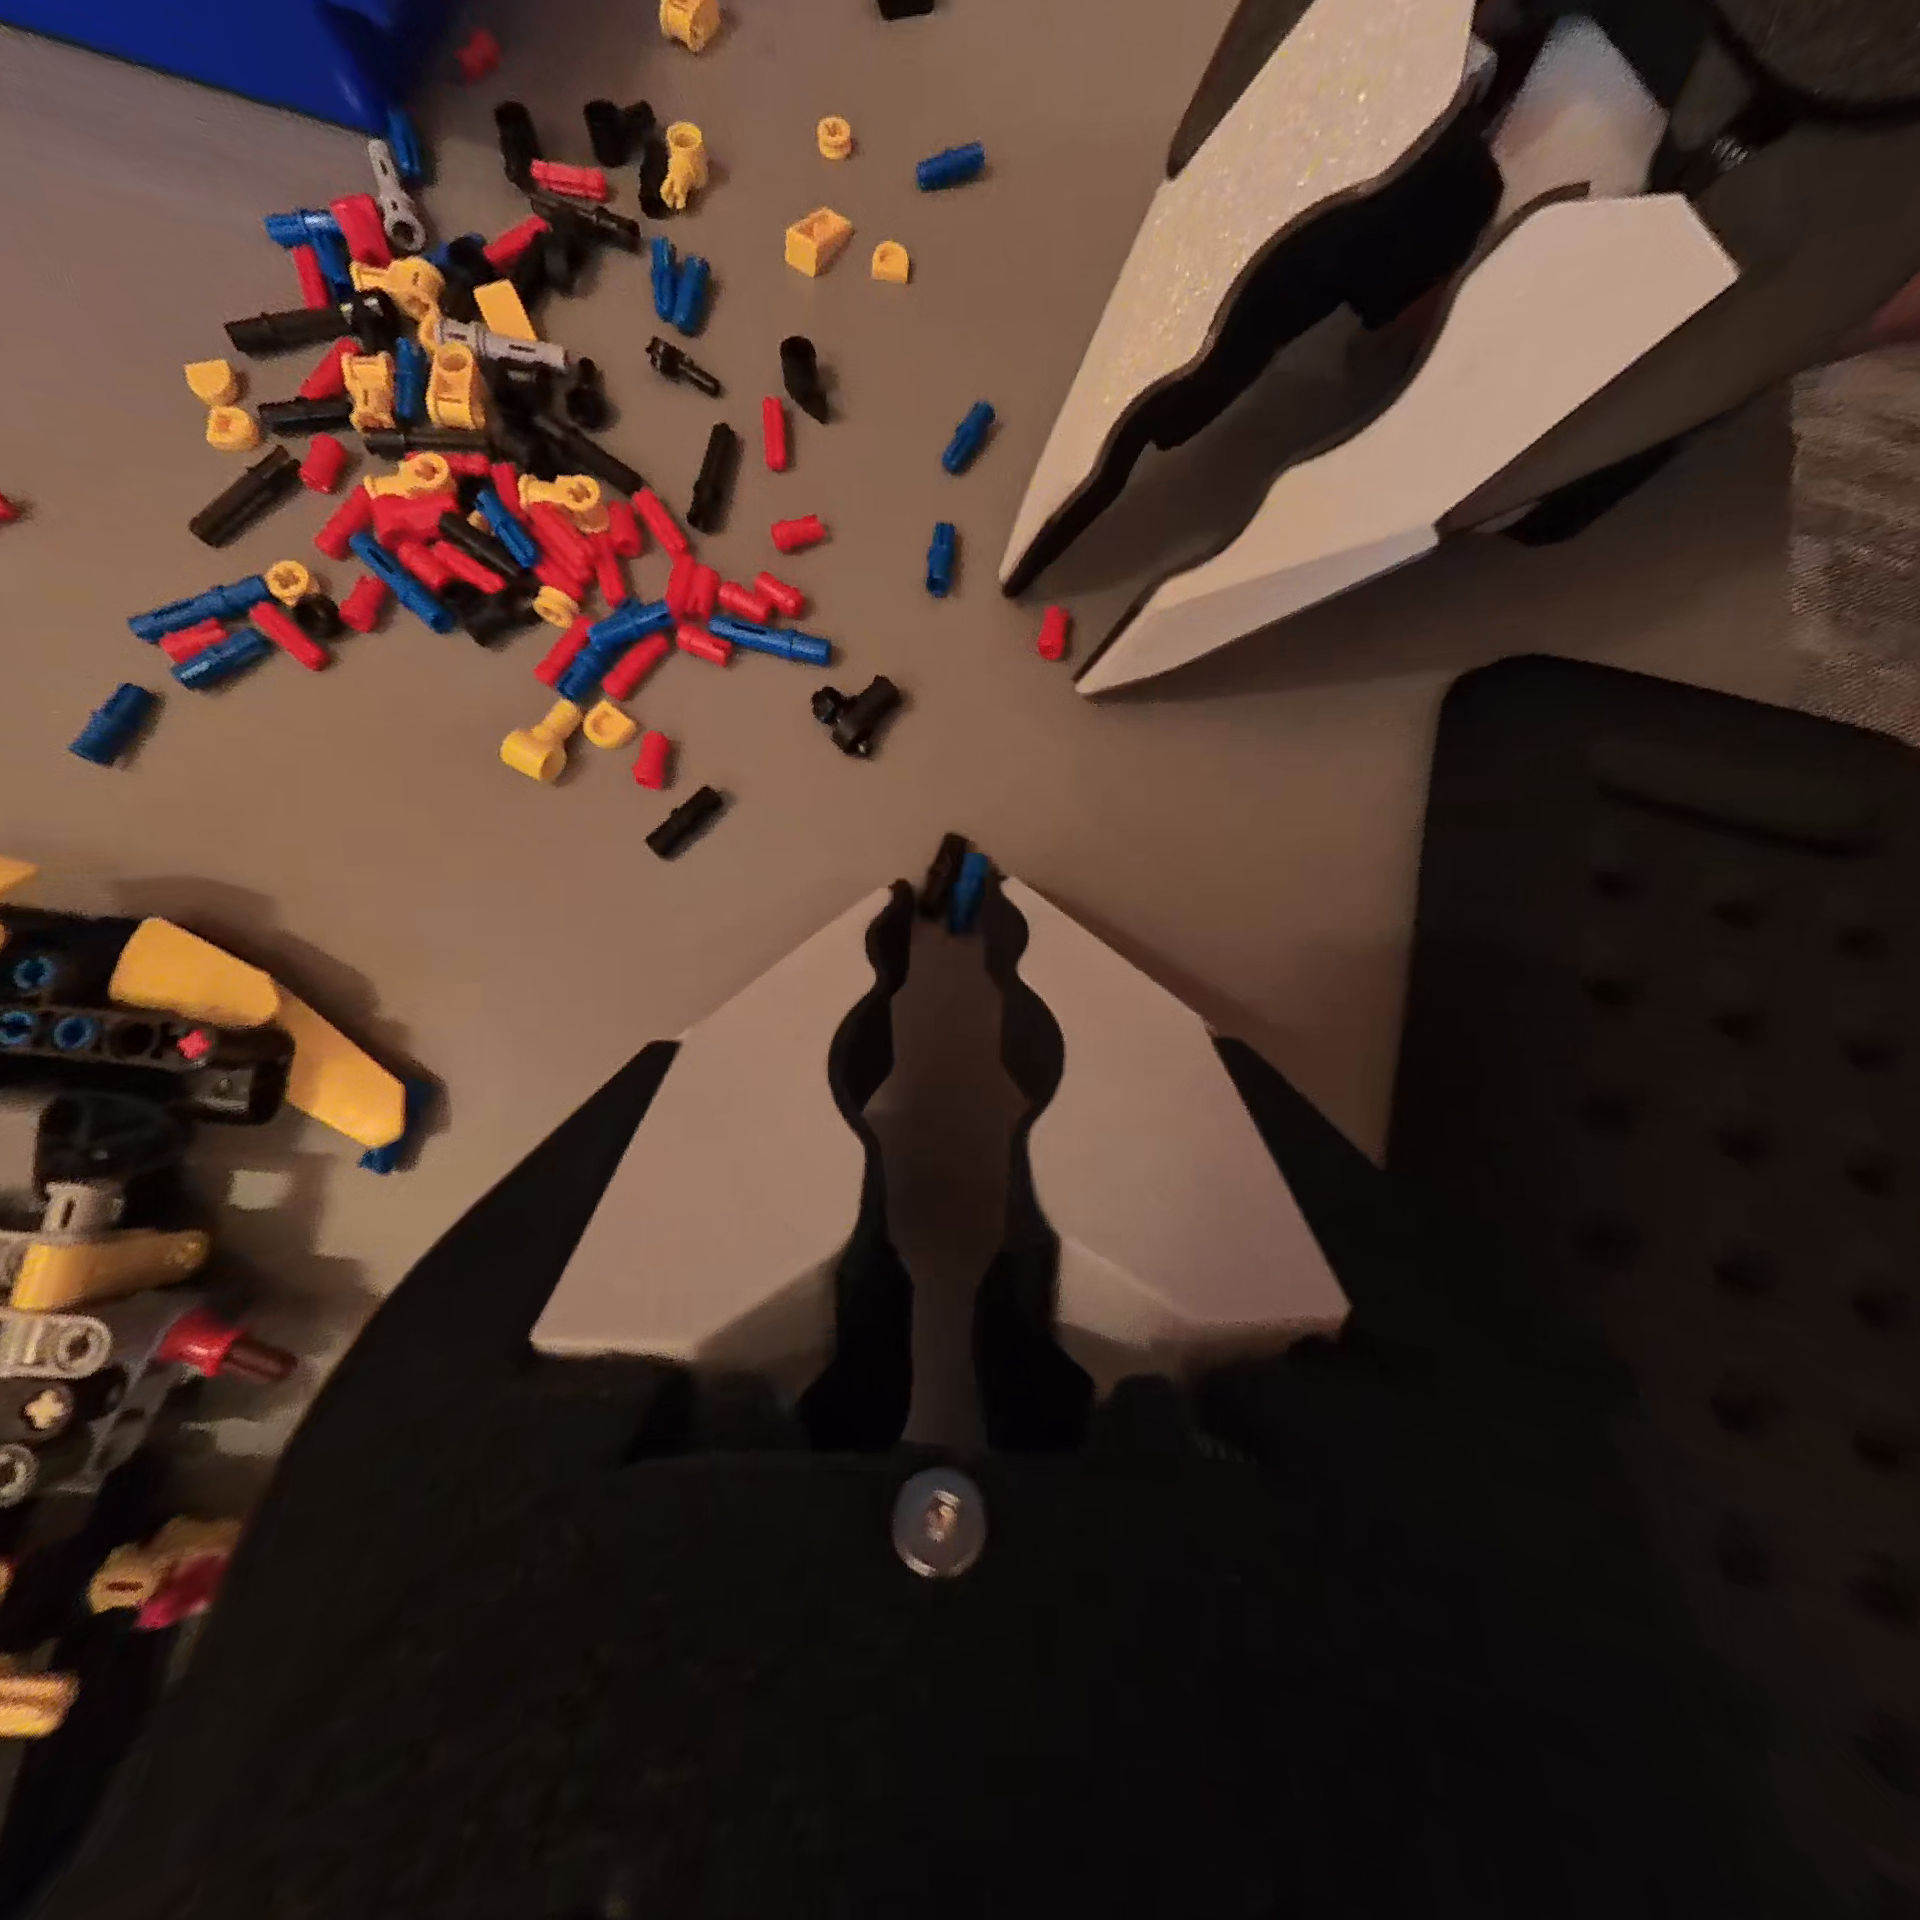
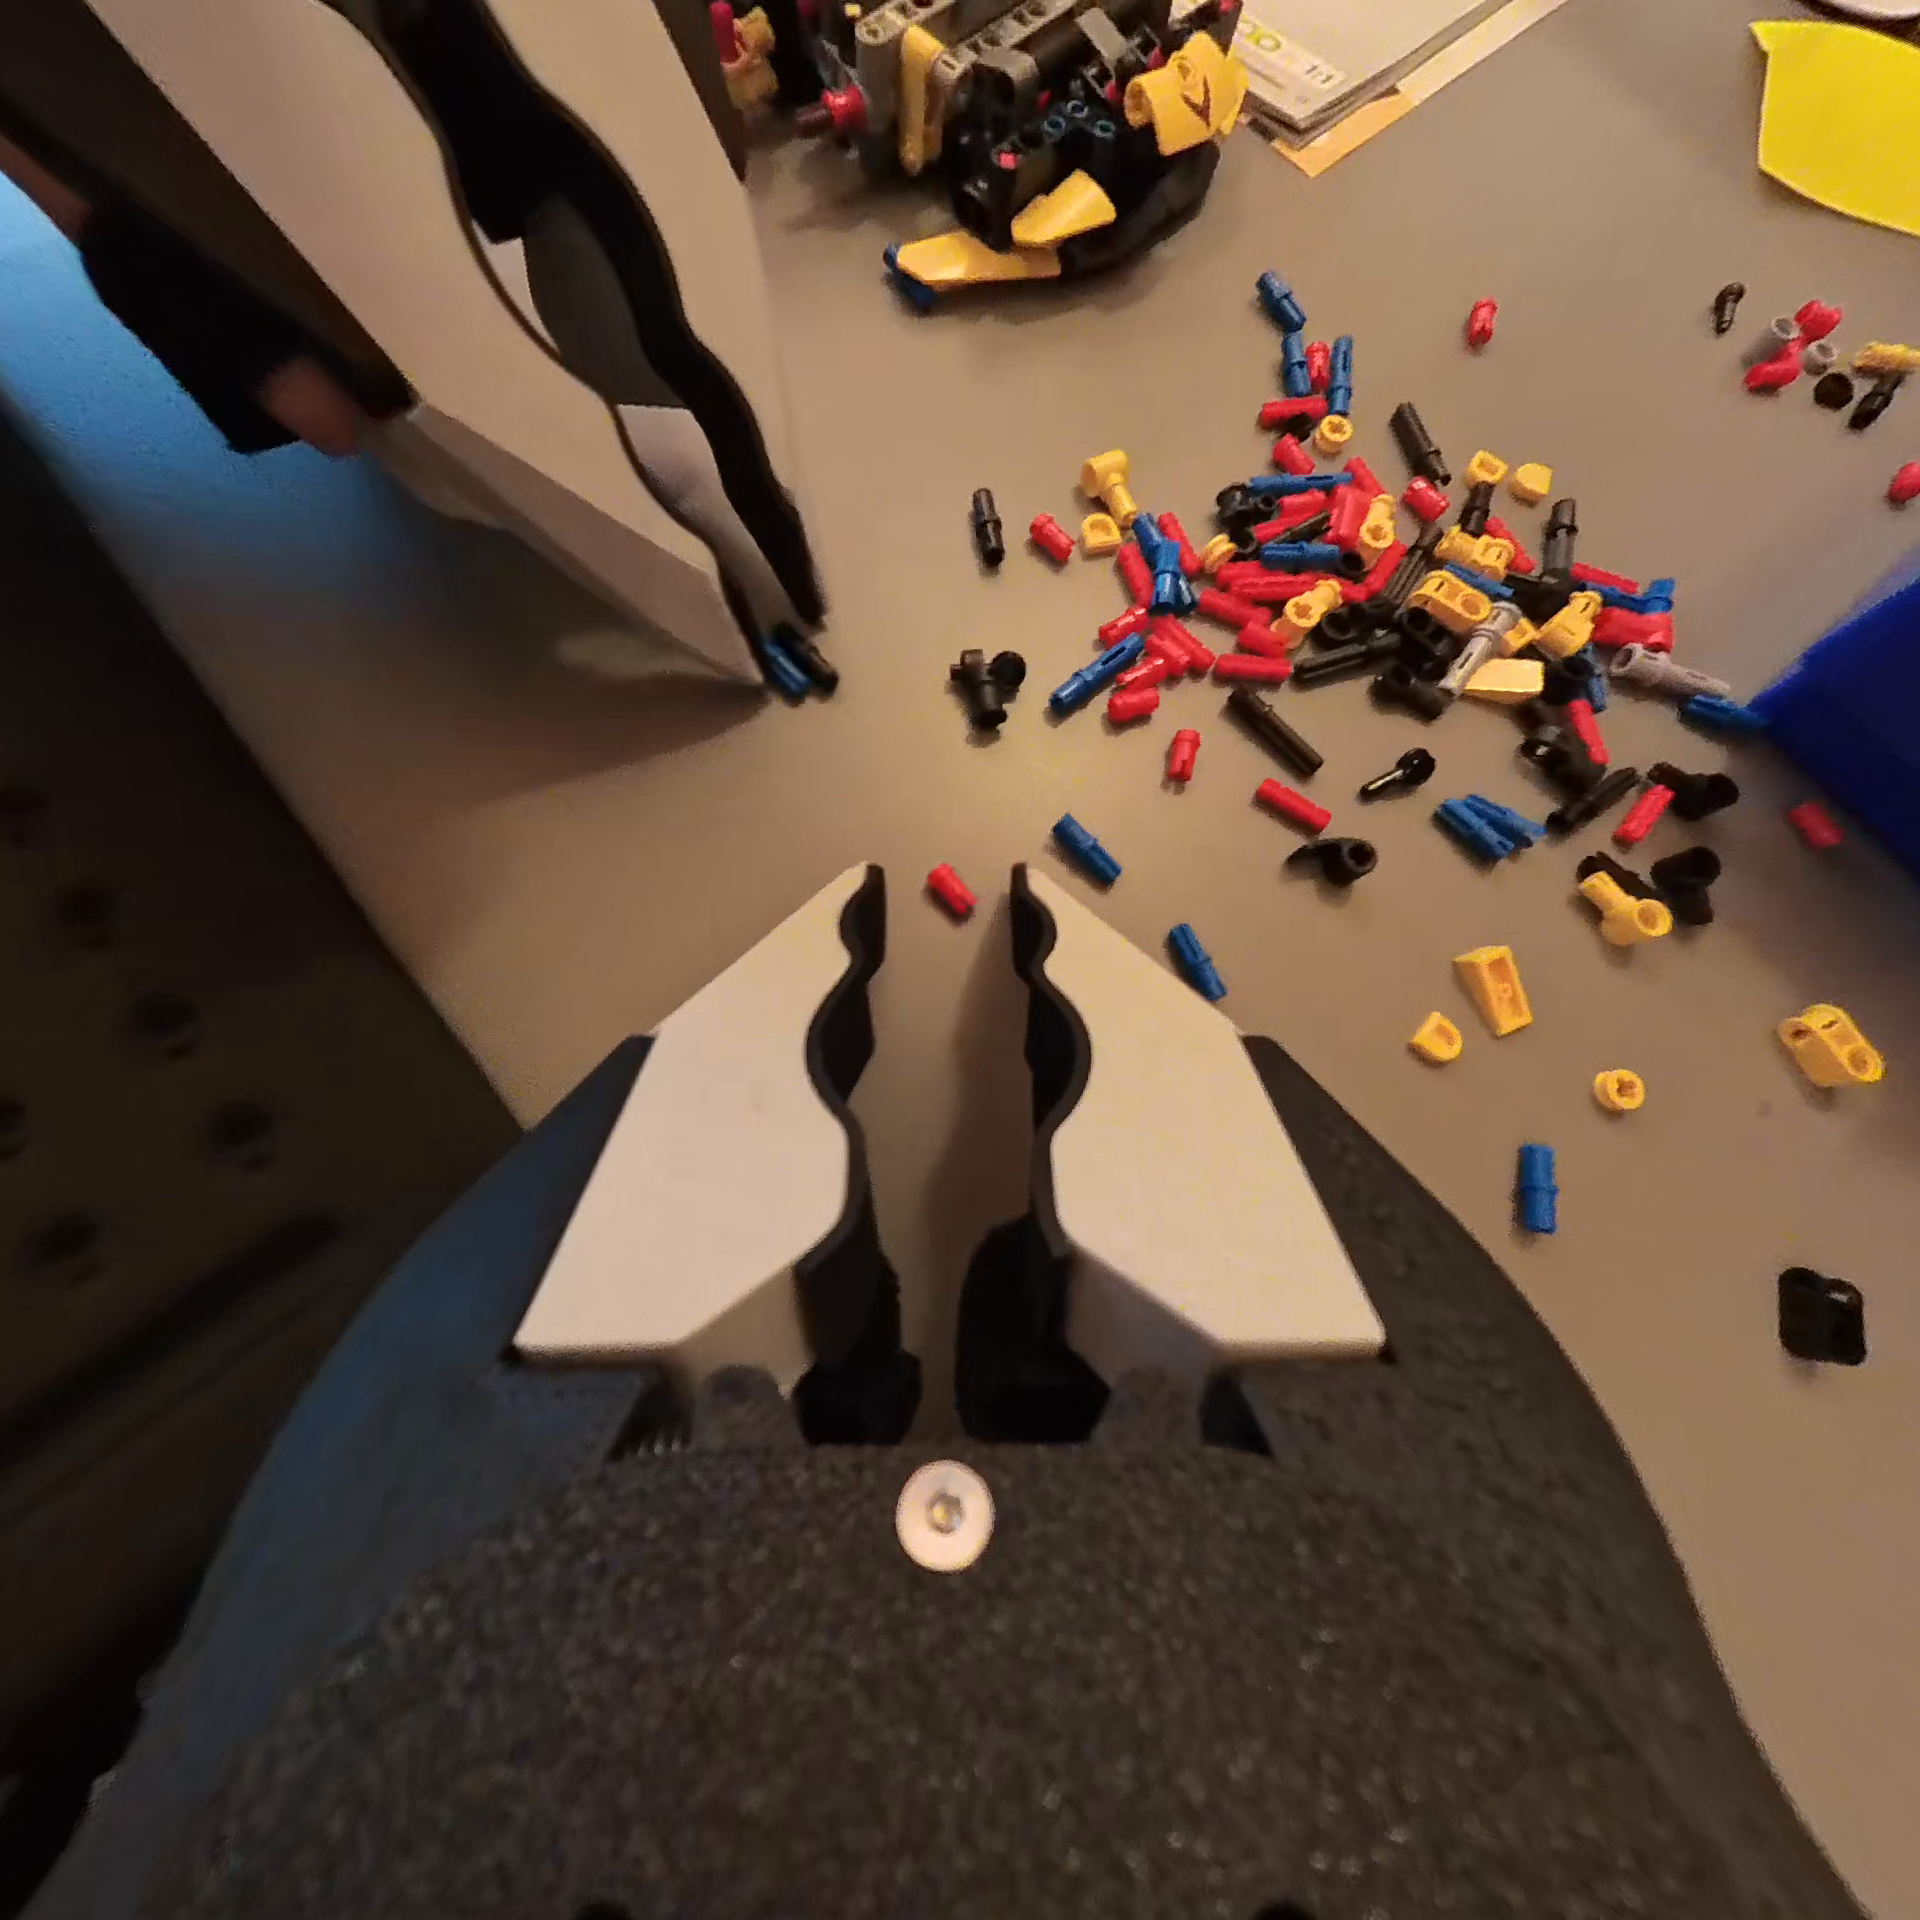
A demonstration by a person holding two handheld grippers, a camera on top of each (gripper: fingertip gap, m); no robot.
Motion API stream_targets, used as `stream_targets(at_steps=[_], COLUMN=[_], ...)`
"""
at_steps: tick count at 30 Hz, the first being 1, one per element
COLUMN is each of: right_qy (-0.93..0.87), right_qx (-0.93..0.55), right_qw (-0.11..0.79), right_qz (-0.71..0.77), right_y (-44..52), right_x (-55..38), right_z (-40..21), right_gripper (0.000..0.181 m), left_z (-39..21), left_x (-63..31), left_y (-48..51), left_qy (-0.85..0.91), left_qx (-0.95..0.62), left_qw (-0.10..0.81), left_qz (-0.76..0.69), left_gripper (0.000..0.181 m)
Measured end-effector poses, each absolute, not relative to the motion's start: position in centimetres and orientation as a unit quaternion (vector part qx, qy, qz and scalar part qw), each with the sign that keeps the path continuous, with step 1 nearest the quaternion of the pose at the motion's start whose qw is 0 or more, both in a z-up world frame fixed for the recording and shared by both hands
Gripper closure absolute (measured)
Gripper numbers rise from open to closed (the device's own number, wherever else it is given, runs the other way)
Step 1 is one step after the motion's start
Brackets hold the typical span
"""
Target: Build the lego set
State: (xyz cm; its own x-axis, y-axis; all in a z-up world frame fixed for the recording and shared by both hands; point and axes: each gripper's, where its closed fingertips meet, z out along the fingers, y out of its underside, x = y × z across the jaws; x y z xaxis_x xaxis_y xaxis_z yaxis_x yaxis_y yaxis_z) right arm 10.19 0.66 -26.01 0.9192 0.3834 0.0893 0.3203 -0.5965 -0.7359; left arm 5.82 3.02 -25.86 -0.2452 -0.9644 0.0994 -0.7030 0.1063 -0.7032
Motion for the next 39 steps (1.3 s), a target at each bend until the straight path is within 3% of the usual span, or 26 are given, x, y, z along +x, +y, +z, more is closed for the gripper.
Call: stream_targets(at_steps=[6,13,18,22,30,39], right_qy=[-0.205,-0.178,-0.156,-0.157,-0.171,-0.094], right_qx=[-0.890,-0.893,-0.887,-0.905,-0.896,-0.892], right_qw=[0.407,0.412,0.432,0.394,0.409,0.441], right_qz=[0.006,0.017,0.054,0.039,-0.014,-0.025], right_y=[1.5,3.0,0.7,-1.5,0.2,0.9], right_x=[11.8,13.5,13.5,13.7,14.8,19.2], right_z=[-26.1,-26.0,-23.9,-25.8,-26.0,-24.2], right_gripper=[0.177,0.167,0.160,0.157,0.166,0.159], left_z=[-26.0,-25.9,-25.6,-25.0,-23.5,-21.9], left_x=[7.9,10.4,9.9,7.8,4.4,2.6], left_y=[3.8,4.8,4.8,5.2,7.1,7.5], left_qy=[0.732,0.730,0.720,0.704,0.673,0.666], left_qx=[-0.562,-0.562,-0.568,-0.585,-0.622,-0.626], left_qw=[0.219,0.237,0.234,0.231,0.233,0.245], left_qz=[-0.317,-0.310,-0.323,-0.330,-0.326,-0.323], left_gripper=[0.171,0.170,0.159,0.158,0.158,0.158])
